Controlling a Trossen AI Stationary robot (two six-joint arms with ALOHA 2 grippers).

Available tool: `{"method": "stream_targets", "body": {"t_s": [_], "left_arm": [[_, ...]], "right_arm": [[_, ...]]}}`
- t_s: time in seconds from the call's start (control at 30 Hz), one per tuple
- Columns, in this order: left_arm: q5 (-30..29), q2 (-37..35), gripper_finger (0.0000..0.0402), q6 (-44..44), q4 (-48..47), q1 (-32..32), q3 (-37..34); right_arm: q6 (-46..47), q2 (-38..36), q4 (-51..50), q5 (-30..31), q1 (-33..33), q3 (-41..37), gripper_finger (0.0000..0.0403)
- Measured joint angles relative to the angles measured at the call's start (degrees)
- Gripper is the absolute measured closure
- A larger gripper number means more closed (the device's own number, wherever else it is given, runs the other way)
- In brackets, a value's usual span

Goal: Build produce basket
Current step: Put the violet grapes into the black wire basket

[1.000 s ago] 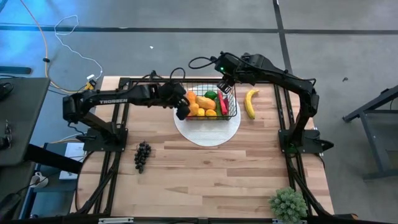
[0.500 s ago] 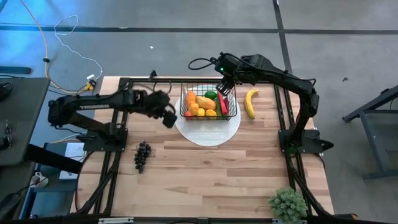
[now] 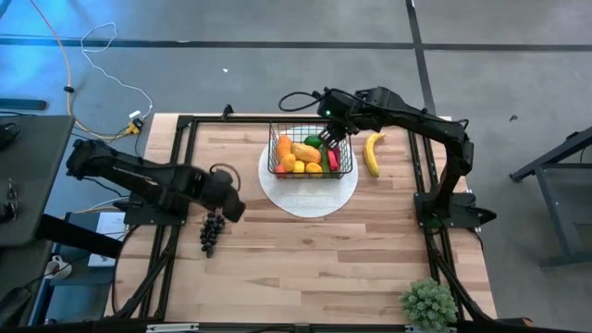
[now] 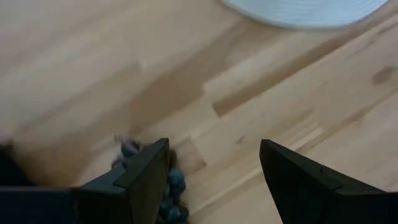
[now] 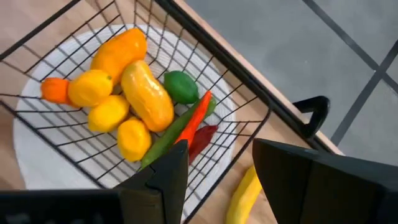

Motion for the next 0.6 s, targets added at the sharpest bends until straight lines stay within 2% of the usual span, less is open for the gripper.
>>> {"method": "stream_targets", "body": {"t_s": [0.3, 0.6], "left_arm": [[-0.03, -0.08, 0.0163, -16.34, -0.39, -11.8, -7.17], [0.24, -0.08, 0.0163, -29.23, 0.18, -19.66, -13.38]], "right_arm": [[4.85, 0.0, -0.25, 0.0, 4.93, 0.0, 0.0242], [9.36, 0.0, -0.81, 0.0, 9.7, 0.0, 0.0242]]}}
